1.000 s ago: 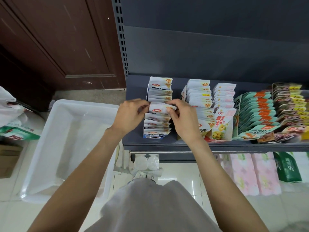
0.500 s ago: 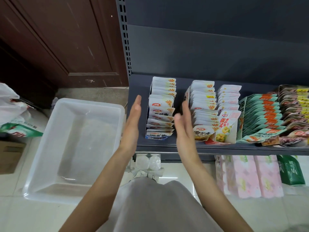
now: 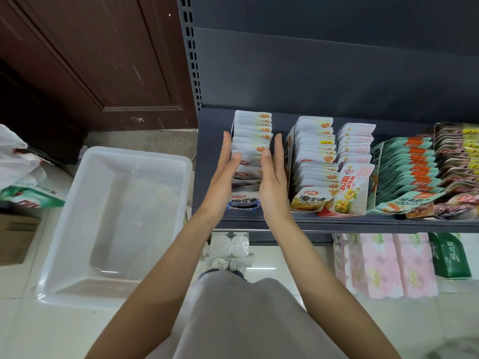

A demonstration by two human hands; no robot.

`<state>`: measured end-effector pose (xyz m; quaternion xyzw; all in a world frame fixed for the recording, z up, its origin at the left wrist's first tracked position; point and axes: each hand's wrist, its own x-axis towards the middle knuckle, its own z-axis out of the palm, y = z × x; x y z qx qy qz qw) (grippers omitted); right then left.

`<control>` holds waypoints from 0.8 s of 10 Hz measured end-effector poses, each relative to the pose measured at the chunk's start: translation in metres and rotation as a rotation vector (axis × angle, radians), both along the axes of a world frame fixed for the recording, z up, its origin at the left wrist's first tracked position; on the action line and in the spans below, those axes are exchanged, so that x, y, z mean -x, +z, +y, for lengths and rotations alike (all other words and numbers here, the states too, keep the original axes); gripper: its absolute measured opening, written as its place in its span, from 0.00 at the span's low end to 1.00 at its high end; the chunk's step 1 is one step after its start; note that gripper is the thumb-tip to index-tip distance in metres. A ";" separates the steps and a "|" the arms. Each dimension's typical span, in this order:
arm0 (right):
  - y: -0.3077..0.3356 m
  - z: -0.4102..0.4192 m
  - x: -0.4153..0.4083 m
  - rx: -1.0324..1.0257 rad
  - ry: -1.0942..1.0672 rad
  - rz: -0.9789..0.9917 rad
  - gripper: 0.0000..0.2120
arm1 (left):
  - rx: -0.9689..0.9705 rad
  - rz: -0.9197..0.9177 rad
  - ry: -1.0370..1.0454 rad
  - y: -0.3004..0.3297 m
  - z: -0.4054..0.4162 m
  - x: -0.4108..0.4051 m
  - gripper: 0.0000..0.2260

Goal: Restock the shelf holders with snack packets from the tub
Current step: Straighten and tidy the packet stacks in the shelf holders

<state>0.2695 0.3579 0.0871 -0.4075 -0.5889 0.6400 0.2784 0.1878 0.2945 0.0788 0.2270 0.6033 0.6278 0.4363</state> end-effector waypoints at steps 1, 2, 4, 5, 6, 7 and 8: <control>-0.002 0.012 0.012 -0.045 -0.105 -0.013 0.24 | 0.022 -0.018 0.088 0.001 0.017 0.006 0.29; -0.004 0.027 0.026 -0.031 -0.171 -0.057 0.22 | 0.099 0.027 0.209 0.000 0.033 0.020 0.27; -0.001 0.040 0.028 0.048 -0.116 -0.050 0.24 | 0.193 0.132 0.124 0.004 0.040 0.030 0.24; 0.007 0.029 0.009 0.018 -0.073 0.015 0.25 | 0.146 0.155 0.175 0.003 0.026 0.026 0.22; 0.007 0.004 -0.016 0.002 -0.025 0.087 0.23 | 0.091 0.248 0.176 0.000 -0.005 0.017 0.25; -0.002 -0.024 -0.036 0.014 0.051 0.108 0.26 | -0.678 -0.742 0.112 0.021 -0.025 0.005 0.31; -0.015 -0.030 -0.039 0.009 0.083 0.020 0.33 | -0.042 0.233 0.117 -0.003 -0.036 -0.006 0.32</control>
